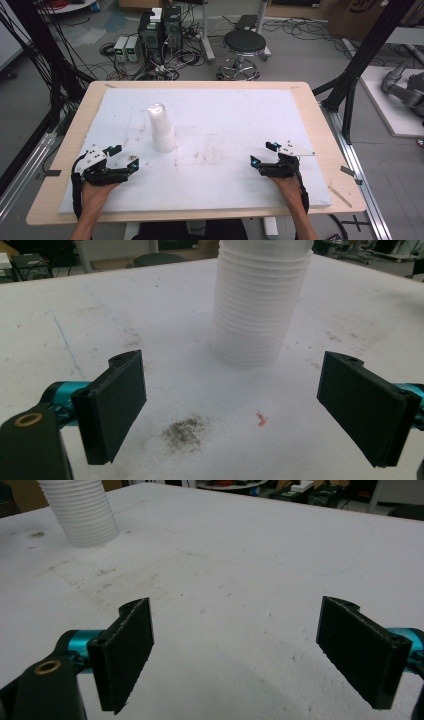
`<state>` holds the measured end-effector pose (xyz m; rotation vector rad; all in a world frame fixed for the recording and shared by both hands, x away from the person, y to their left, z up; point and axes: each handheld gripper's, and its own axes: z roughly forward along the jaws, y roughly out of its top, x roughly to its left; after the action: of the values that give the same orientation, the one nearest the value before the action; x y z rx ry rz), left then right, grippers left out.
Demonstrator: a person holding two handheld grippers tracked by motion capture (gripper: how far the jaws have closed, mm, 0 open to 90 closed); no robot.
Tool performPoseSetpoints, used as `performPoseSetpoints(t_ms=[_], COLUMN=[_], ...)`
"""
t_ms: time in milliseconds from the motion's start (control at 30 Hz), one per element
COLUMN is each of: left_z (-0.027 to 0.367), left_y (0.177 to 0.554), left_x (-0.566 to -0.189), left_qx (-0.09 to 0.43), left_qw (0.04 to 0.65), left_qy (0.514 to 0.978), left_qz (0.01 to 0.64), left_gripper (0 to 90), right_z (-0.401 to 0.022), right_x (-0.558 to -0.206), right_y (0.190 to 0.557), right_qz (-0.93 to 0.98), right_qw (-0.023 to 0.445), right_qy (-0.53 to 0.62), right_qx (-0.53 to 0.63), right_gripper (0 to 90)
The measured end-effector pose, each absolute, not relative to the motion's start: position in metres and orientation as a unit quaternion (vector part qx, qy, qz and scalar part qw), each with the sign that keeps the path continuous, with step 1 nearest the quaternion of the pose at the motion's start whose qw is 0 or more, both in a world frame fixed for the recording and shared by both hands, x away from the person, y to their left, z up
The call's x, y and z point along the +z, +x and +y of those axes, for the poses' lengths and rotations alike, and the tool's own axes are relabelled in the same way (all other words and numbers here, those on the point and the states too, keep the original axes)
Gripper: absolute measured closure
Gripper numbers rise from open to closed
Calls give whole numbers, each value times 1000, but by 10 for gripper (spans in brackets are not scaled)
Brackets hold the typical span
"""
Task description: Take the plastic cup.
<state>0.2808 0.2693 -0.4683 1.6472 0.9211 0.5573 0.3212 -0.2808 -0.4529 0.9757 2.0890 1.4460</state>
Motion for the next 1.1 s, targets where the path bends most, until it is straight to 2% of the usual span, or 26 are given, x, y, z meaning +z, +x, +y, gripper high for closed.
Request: performPoseSetpoints(t_ms=[133, 400, 1100], left_z=[270, 269, 275], left_y=[280, 280, 284], left_x=[-468, -468, -467], left_qx=[237, 240, 206], left_qw=[557, 555, 569], left_qy=[695, 696, 697], left_qz=[387, 386, 386], left_gripper=[121, 122, 120], right_z=[-280, -281, -280], right_x=[-453, -453, -453], right_y=[323, 322, 322], right_qz=[754, 749, 753], right_qw=[198, 207, 205], right_qy=[359, 352, 349], right_qx=[514, 522, 519], right_gripper=[148, 149, 148])
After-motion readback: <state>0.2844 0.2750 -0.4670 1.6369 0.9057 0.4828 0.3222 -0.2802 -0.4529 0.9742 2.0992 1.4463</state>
